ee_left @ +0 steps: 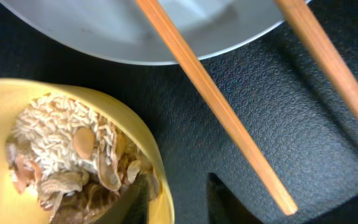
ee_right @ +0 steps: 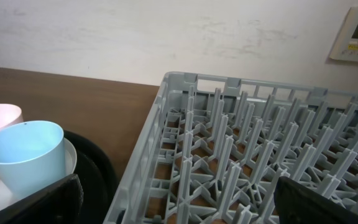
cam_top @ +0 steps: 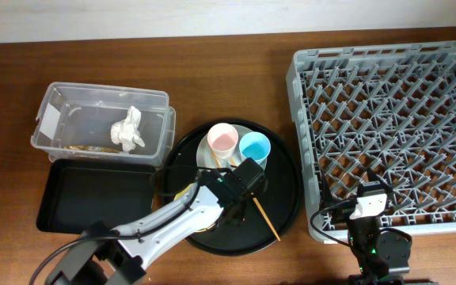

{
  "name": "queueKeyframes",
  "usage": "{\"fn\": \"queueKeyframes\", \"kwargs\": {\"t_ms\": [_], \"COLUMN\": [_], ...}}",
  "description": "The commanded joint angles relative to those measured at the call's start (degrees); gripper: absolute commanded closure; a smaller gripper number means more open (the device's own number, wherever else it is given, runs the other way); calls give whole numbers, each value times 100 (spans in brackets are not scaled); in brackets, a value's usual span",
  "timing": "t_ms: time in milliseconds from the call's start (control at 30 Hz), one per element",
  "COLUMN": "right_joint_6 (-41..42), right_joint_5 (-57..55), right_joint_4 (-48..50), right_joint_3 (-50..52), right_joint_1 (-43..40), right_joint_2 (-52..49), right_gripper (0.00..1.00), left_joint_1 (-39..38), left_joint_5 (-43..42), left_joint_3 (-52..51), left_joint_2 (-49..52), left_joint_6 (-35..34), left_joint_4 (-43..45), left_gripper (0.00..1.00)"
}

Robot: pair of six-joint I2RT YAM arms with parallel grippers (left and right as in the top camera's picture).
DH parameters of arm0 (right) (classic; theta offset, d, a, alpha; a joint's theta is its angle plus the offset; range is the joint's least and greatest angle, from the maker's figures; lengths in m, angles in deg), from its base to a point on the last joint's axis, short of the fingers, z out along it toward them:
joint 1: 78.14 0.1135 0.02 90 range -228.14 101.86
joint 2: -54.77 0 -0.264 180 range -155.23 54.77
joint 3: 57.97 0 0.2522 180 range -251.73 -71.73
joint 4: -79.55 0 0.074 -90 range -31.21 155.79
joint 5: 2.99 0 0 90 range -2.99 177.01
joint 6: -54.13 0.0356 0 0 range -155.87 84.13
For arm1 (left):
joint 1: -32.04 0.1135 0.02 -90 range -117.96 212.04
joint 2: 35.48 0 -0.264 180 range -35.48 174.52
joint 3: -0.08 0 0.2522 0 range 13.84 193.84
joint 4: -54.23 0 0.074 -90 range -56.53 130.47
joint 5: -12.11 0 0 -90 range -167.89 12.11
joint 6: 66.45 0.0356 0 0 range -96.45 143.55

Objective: Sort waste into correct bins and load items into the dishwasher rack
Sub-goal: 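Grasp the rim of the yellow bowl with the left gripper, then carry the yellow bowl left and tip scraps onto the black tray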

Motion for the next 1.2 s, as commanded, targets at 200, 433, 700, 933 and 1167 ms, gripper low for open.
{"fn": "queueKeyframes", "kwargs": {"t_ms": [200, 433, 700, 933, 1167], "right_joint_6": [42, 42, 42, 42, 42], "right_joint_5": [-50, -50, -50, -52, -52], "right_joint_4": [-26, -26, -26, -26, -26], "right_joint_3": [28, 28, 28, 28, 28], "right_joint_1": [-35, -35, -35, -35, -35], "right_joint_2": [22, 22, 22, 22, 22], "right_gripper": [1, 1, 1, 2, 1], "left_joint_1": [-26, 173, 2870, 6269, 8428], "left_joint_5": [68, 216, -1541, -4352, -6603], "left_joint_3": [-61, 640, 1484, 1110, -817], "left_joint_2": [83, -352, -1755, -1893, -1893], "left_joint_6": [-63, 39, 1681, 3414, 3766], "left_joint_4": [11, -970, -2065, -2011, -304], "left_gripper": [96, 100, 100, 100, 100]}}
